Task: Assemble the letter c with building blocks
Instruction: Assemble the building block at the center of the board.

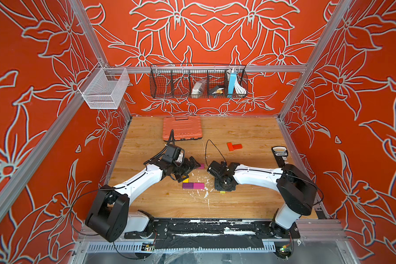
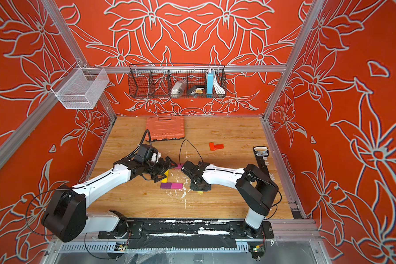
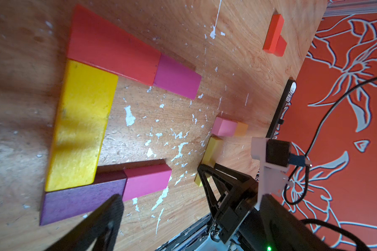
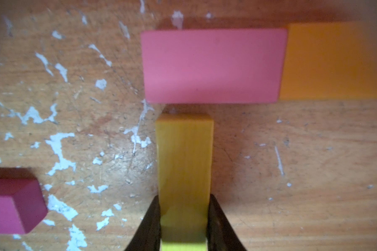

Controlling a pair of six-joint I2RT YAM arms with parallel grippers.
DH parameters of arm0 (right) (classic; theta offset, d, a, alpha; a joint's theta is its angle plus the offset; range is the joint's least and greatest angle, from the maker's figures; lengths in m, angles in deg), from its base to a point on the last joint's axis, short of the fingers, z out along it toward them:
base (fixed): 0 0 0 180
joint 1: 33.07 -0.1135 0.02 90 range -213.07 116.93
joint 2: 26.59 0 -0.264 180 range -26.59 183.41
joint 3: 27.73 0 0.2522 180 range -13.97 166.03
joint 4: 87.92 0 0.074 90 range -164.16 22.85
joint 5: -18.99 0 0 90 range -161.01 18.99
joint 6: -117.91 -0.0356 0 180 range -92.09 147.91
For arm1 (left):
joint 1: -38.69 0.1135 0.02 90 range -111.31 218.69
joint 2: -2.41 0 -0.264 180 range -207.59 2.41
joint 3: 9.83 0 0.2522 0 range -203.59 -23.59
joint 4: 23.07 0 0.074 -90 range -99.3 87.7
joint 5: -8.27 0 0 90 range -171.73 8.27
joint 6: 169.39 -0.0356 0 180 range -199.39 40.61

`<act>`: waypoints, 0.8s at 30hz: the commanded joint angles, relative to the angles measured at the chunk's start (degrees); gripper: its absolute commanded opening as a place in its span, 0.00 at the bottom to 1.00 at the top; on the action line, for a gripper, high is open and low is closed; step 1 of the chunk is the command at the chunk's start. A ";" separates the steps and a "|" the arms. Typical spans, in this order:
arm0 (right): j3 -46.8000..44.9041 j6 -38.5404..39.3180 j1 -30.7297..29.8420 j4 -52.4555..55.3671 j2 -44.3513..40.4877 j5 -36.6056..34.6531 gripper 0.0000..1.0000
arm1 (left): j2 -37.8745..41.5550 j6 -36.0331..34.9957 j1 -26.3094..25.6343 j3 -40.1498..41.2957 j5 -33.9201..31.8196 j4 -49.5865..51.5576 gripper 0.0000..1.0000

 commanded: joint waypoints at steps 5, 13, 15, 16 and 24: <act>0.00 1.54 0.85 0.20 3.49 -0.68 0.26 | -0.64 0.34 -0.24 -0.33 0.23 -1.02 0.98; 0.30 1.58 1.15 0.62 3.77 -0.69 0.27 | -0.70 0.43 -0.24 -0.29 0.23 -1.20 0.98; 0.30 1.48 1.21 0.58 3.77 -0.70 0.27 | -0.68 0.43 -0.24 -0.29 0.23 -1.20 0.98; 0.29 1.43 1.28 0.56 3.78 -0.69 0.27 | -0.70 0.43 -0.19 -0.29 0.23 -1.24 0.99; 0.55 1.42 1.50 0.62 4.04 -0.63 0.28 | -0.77 0.43 -0.24 -0.20 0.23 -1.37 0.99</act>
